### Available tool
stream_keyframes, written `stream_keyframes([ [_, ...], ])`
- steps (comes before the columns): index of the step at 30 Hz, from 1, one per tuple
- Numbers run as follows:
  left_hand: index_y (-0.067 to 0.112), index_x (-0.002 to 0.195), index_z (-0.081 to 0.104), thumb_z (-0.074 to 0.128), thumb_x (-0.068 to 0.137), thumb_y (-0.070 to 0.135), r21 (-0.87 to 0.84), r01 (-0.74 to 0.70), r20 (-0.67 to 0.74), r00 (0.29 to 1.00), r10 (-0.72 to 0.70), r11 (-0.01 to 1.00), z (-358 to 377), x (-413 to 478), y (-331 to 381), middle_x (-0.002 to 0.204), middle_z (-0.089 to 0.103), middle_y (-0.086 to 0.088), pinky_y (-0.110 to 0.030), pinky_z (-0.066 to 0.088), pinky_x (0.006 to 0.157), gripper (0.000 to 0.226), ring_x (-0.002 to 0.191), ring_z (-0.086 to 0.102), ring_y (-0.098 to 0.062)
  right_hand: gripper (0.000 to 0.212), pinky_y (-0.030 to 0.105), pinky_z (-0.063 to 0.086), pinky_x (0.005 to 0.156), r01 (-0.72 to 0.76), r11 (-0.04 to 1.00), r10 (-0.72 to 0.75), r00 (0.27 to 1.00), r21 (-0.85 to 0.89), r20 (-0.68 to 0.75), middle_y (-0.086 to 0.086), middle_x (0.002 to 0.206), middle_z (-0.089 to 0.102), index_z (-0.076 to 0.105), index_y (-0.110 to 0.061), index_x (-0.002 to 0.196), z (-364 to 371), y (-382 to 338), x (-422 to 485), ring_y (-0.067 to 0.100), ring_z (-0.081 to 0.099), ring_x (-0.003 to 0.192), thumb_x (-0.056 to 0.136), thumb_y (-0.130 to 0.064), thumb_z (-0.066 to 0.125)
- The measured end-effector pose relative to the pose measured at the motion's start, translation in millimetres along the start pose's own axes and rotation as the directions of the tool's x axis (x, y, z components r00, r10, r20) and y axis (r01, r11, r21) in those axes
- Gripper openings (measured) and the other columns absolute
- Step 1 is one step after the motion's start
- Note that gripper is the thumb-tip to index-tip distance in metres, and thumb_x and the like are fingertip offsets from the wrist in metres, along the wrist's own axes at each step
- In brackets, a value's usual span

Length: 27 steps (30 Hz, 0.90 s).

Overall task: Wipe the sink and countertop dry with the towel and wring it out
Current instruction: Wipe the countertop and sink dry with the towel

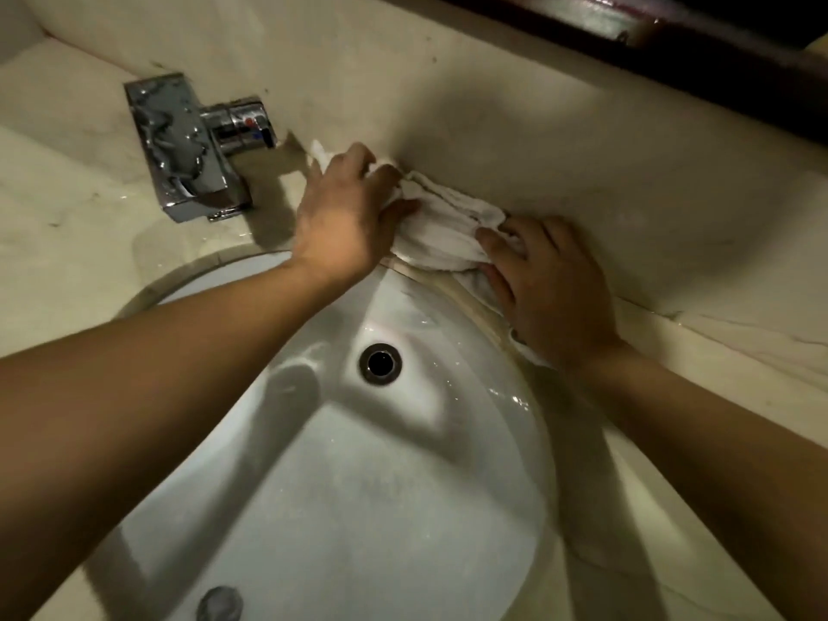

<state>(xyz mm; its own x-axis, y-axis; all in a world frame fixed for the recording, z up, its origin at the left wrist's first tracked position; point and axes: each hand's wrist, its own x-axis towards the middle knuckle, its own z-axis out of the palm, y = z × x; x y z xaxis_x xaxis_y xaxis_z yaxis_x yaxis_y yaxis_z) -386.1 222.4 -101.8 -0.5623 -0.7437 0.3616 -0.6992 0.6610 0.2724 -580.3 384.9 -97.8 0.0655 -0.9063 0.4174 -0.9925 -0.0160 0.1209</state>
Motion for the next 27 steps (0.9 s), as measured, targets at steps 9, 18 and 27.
stream_keyframes([
  [9,0.01,0.134,0.055,0.045,0.108,0.037,0.076,0.252,0.064,0.964,-0.257,0.965,-10,1,-19,0.144,0.038,-0.03,-0.048,0.028,0.104,0.039,0.127,0.038,-0.048,0.037,0.043,0.05,0.082,-0.112,0.981,0.087,0.983,0.16,0.161,0.011,0.112,0.067,0.065,-0.021,0.128,11,-33,47,0.04,0.061,0.099,0.102,-0.04,0.047],
  [18,0.012,0.125,0.058,0.049,0.105,0.047,-0.027,0.18,0.164,0.971,-0.174,0.983,-36,-48,6,0.128,0.049,-0.022,-0.055,0.04,0.099,0.042,0.122,0.043,-0.044,0.036,0.044,0.055,0.072,-0.128,0.869,-0.035,0.948,0.478,0.317,0.003,0.095,0.062,0.062,-0.019,0.12,-40,-31,-15,0.024,0.06,0.079,0.106,-0.046,0.042],
  [27,0.019,0.124,0.064,0.052,0.099,0.049,-0.179,-0.186,0.162,0.963,0.215,0.966,-9,-42,200,0.123,0.052,-0.016,-0.048,0.042,0.096,0.04,0.117,0.047,-0.037,0.04,0.036,0.051,0.062,-0.42,0.871,0.366,0.901,0.256,0.234,0.004,0.104,0.062,0.065,-0.022,0.127,-134,68,-175,0.02,0.058,0.079,0.102,-0.048,0.047],
])
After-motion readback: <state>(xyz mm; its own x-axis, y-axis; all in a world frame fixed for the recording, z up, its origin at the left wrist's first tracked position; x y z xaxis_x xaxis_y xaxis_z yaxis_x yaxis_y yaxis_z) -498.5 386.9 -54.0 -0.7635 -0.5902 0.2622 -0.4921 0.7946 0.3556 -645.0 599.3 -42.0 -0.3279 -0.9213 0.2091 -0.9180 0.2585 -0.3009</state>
